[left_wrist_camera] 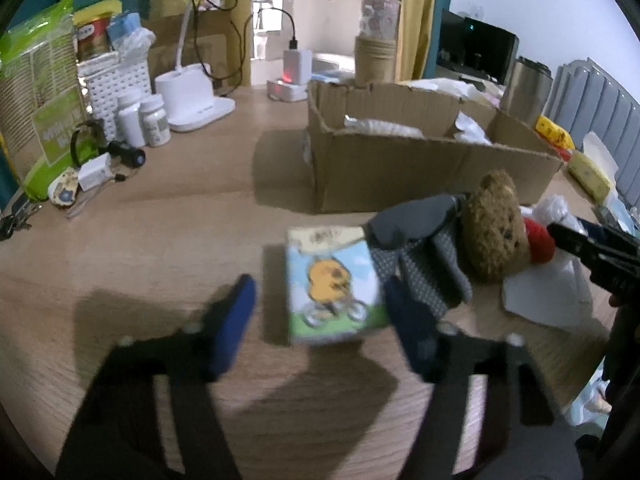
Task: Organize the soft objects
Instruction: 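Grasp the cartoon tissue pack with the left gripper while the right gripper grasps the bubble wrap, then carry the tissue pack and bubble wrap into the box, opening the left gripper, then open the right gripper to drop the bubble wrap into the box, then move both grippers back toward the teddy bear and red ball, then grasp the red Spider-Man ball with the right gripper while the left gripper grasps the teddy bear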
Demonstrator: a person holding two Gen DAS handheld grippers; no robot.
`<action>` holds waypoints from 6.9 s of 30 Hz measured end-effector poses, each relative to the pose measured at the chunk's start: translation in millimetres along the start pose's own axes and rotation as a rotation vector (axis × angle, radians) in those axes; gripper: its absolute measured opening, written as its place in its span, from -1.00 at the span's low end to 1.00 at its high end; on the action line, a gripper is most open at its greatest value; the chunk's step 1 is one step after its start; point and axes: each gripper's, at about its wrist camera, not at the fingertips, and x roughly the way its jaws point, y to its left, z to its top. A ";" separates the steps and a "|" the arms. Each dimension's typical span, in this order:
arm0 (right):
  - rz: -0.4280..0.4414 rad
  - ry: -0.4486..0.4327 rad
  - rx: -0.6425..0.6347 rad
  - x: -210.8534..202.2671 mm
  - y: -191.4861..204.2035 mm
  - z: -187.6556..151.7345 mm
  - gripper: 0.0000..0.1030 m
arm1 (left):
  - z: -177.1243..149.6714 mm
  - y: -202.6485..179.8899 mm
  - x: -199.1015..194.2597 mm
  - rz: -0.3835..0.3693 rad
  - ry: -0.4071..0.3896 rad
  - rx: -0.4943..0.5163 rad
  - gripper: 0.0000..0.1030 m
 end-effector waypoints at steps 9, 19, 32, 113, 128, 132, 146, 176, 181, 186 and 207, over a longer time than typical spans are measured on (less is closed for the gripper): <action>0.001 -0.020 -0.031 -6.0 4.9 0.9 -0.16 | 3.4 -1.1 -14.3 -0.031 -0.048 0.011 -0.08; 0.023 -0.078 -0.037 -28.9 8.2 12.8 -0.16 | 20.5 -7.5 -47.5 -0.054 -0.147 0.027 -0.07; 0.039 -0.172 -0.061 -52.0 15.1 41.7 -0.15 | 46.0 -14.4 -60.0 -0.067 -0.223 0.043 -0.08; 0.126 -0.146 -0.101 8.6 32.4 84.9 0.28 | 88.5 -4.6 -25.7 -0.146 -0.280 -0.034 0.51; 0.012 -0.217 -0.101 -35.8 8.8 70.5 0.28 | 76.9 -8.0 -55.6 -0.174 -0.331 -0.017 0.64; -0.010 -0.233 -0.118 -50.0 6.9 60.8 0.28 | 69.0 -11.2 -59.7 -0.178 -0.328 -0.008 0.64; -0.018 -0.237 -0.094 -63.5 5.5 37.0 0.28 | 43.2 -18.1 -68.9 -0.212 -0.339 -0.019 0.64; 0.137 0.004 -0.005 2.8 25.0 14.9 0.27 | 26.1 -34.8 -55.8 -0.170 -0.276 0.069 0.64; 0.143 0.041 0.009 10.3 23.2 12.3 0.25 | 27.0 -40.3 -52.6 -0.168 -0.265 0.098 0.64; 0.179 0.069 0.019 16.7 22.7 11.1 -0.09 | 29.9 -49.5 -47.7 -0.160 -0.250 0.132 0.64; 0.176 -0.058 0.093 -18.3 -15.2 7.3 -0.16 | 34.7 -110.3 -12.9 -0.196 -0.113 0.319 0.64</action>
